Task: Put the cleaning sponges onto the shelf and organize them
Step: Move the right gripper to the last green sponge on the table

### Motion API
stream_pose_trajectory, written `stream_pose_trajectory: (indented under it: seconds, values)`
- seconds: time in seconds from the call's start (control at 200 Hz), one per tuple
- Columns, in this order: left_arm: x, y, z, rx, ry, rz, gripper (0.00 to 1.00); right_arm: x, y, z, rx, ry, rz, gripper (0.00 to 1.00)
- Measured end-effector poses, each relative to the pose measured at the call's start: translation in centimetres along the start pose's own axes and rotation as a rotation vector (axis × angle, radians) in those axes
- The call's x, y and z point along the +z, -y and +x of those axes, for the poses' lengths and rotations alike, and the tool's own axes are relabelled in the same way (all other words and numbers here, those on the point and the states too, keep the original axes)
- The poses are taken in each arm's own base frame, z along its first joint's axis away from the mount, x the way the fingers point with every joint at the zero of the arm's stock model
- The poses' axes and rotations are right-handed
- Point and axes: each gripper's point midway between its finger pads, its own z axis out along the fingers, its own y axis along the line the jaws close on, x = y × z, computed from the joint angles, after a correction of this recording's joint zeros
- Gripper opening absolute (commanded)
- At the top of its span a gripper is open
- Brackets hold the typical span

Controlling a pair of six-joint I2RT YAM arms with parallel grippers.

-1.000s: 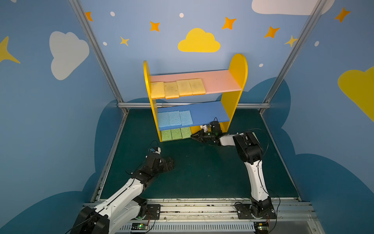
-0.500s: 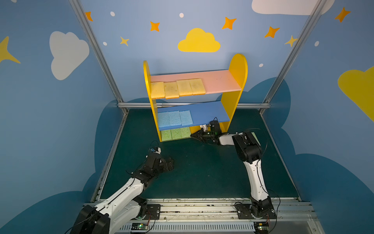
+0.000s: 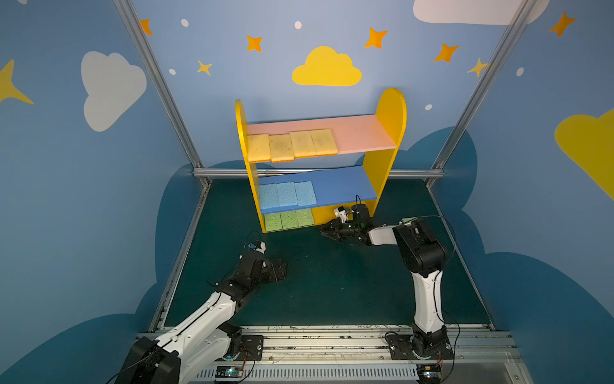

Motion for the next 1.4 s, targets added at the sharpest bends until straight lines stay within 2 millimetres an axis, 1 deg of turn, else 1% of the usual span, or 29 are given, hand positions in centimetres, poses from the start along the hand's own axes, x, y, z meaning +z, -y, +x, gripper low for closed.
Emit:
stream_pose_trajectory:
  seconds: [0.105,0.18,0.25,0.335,0.466,0.606,0.671,0.691,0.751,0.811,0.871,0.941,0.996,1.096,1.241,1.402]
  values:
    - [0.8,0.6,0.6,0.021,-0.023,0.012,1.00,-2.9,-0.5,0.7,-0.024,0.029,0.027,0.40]
    - [1.6,1.0,1.4,0.041,-0.057,0.011,1.00,-5.5,0.2,0.7,-0.014,0.069,0.057,0.40]
    - [2.5,1.9,1.6,0.064,-0.086,0.013,1.00,-8.1,1.6,0.5,0.020,0.114,0.102,0.39]
    - [3.7,3.5,1.0,0.094,-0.103,0.031,1.00,-10.9,3.3,-0.2,0.066,0.171,0.164,0.39]
    - [5.5,6.5,-0.3,0.131,-0.100,0.082,1.00,-15.3,5.7,-1.9,0.138,0.278,0.258,0.39]
    - [6.6,8.6,-0.8,0.151,-0.097,0.127,1.00,-20.5,8.8,-3.8,0.235,0.399,0.349,0.36]
    - [6.7,9.2,-0.8,0.157,-0.094,0.142,1.00,-23.3,9.9,-4.9,0.278,0.462,0.374,0.30]
    - [6.7,9.3,-0.8,0.158,-0.093,0.146,1.00,-24.2,10.3,-5.3,0.292,0.486,0.378,0.27]
    - [6.7,9.7,-0.8,0.162,-0.090,0.155,1.00,-26.9,11.0,-6.3,0.321,0.549,0.387,0.11]
    - [6.7,9.9,-0.8,0.166,-0.086,0.162,1.00,-29.5,11.6,-7.3,0.346,0.609,0.395,0.00]
    - [6.7,10.0,-0.8,0.167,-0.083,0.167,1.00,-31.9,12.1,-8.5,0.372,0.667,0.402,0.00]
    - [6.7,9.9,-0.6,0.167,-0.084,0.167,1.00,-34.0,12.7,-10.0,0.387,0.710,0.408,0.00]
    - [6.7,9.7,-0.4,0.167,-0.087,0.164,1.00,-35.1,13.3,-10.9,0.396,0.732,0.411,0.00]
    - [6.7,8.9,0.5,0.164,-0.104,0.151,1.00,-35.9,14.7,-11.7,0.428,0.739,0.418,0.00]
    - [6.4,8.0,1.3,0.158,-0.118,0.139,1.00,-35.2,16.7,-12.0,0.479,0.704,0.429,0.00]
    - [6.0,7.9,1.4,0.150,-0.113,0.142,1.00,-33.9,17.3,-12.0,0.496,0.662,0.455,0.00]
